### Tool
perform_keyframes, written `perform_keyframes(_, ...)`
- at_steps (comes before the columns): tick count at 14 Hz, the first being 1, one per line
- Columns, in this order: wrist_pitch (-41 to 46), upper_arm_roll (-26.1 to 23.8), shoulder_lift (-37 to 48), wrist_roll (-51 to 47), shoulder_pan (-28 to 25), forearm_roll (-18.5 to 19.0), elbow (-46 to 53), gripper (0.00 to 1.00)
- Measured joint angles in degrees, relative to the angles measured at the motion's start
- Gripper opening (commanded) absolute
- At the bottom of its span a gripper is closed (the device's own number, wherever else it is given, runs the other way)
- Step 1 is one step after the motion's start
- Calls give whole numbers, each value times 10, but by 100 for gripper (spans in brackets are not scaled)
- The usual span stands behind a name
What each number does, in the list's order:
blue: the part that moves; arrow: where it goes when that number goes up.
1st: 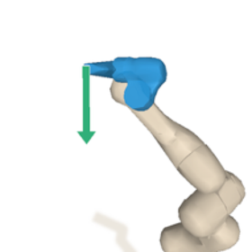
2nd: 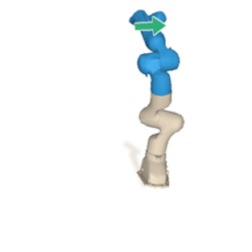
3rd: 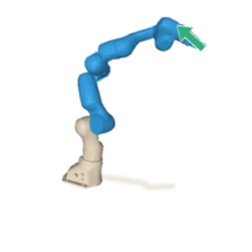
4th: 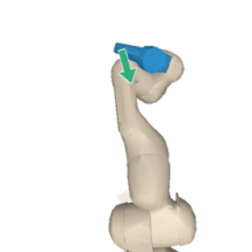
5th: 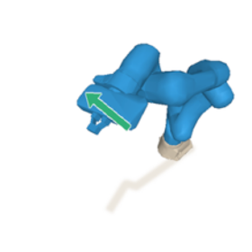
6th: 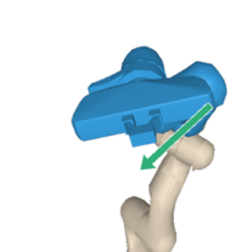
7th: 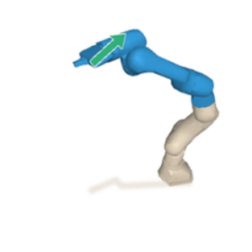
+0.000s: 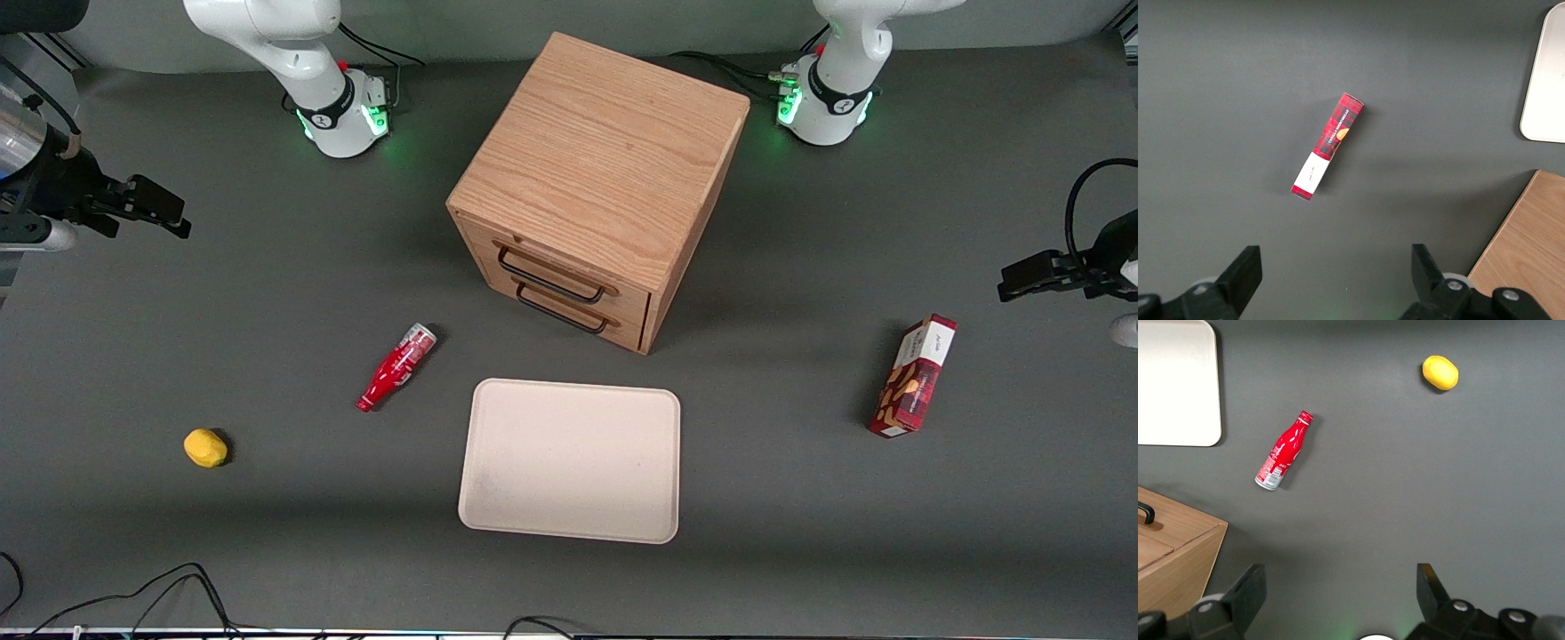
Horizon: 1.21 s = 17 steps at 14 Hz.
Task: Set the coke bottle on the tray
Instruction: 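Move the right gripper down over the red Coca-Cola bottle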
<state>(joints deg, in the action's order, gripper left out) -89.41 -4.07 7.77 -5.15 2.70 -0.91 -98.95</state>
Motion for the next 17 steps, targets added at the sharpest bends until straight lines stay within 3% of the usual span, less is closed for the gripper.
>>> perform_keyframes(9,-22,-10,-57,-19,-7,-7,23,100)
perform_keyframes(14,-100,-78,-132,-204,-13,-8,24,100)
perform_keyframes(17,-184,-112,-172,-320,-15,-8,-24,100)
